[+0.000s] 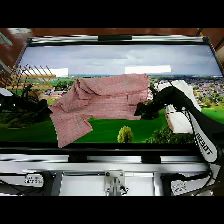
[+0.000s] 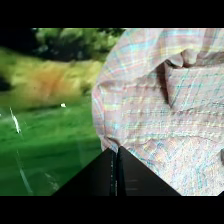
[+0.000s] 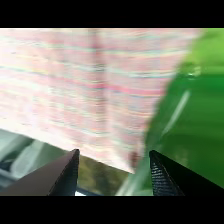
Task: Fold the shirts.
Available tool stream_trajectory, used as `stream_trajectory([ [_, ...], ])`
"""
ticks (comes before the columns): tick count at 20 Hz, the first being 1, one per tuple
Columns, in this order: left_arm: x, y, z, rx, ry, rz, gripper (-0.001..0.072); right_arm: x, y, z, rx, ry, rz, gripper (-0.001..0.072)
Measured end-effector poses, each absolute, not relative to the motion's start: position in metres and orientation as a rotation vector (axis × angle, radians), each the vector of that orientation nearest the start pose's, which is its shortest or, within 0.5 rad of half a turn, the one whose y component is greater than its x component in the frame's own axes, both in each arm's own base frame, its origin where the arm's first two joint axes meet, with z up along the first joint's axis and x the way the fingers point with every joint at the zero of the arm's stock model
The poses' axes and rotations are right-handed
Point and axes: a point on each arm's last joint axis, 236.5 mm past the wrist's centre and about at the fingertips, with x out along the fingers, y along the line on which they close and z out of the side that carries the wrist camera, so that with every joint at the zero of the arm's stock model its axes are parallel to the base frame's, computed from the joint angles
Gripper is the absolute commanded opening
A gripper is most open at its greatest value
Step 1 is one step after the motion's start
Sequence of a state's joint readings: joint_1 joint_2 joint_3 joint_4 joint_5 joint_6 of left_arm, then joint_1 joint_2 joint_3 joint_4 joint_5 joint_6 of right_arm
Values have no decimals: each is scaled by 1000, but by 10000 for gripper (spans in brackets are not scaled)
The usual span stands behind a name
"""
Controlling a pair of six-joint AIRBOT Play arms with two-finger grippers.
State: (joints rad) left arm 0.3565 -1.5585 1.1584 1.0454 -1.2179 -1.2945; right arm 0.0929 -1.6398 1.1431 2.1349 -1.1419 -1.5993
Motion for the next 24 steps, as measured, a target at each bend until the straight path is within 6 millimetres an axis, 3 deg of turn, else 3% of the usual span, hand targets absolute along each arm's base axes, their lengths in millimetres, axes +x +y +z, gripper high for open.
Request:
stream_trajectory([
  [1, 382, 24, -69, -579, 1418, -161, 27, 362, 155, -105, 514, 1616, 295, 535],
  [2, 382, 24, -68, -578, 1416, -162, 26, 362, 159, -108, 522, 1620, 295, 462],
  [3, 382, 23, -67, -578, 1414, -163, 26, 361, 161, -111, 522, 1624, 292, 166],
  [4, 383, 23, -65, -579, 1408, -165, 26, 361, 162, -115, 524, 1626, 285, 50],
  [6, 387, 18, -55, -584, 1379, -188, 25, 362, 166, -116, 535, 1628, 281, 49],
  [8, 398, 9, -32, -599, 1308, -233, 23, 372, 166, -107, 509, 1596, 296, 48],
  [10, 415, -7, 13, -596, 1181, -312, 23, 394, 169, -71, 475, 1493, 356, 48],
  [12, 429, -21, 78, -537, 1015, -387, 24, 413, 171, -15, 415, 1368, 428, 48],
  [14, 435, -29, 162, -447, 810, -427, 24, 439, 161, 63, 351, 1160, 456, 48],
  [16, 427, -30, 258, -357, 569, -417, 25, 447, 147, 157, 302, 938, 470, 48],
  [19, 379, -28, 406, -288, 182, -350, 25, 428, 119, 280, 242, 639, 442, 48],
  [21, 330, -35, 483, -259, -37, -326, 26, 399, 109, 348, 213, 465, 435, 48],
  [24, 258, -52, 549, -219, -248, -320, 26, 350, 98, 421, 176, 260, 414, 48],
])
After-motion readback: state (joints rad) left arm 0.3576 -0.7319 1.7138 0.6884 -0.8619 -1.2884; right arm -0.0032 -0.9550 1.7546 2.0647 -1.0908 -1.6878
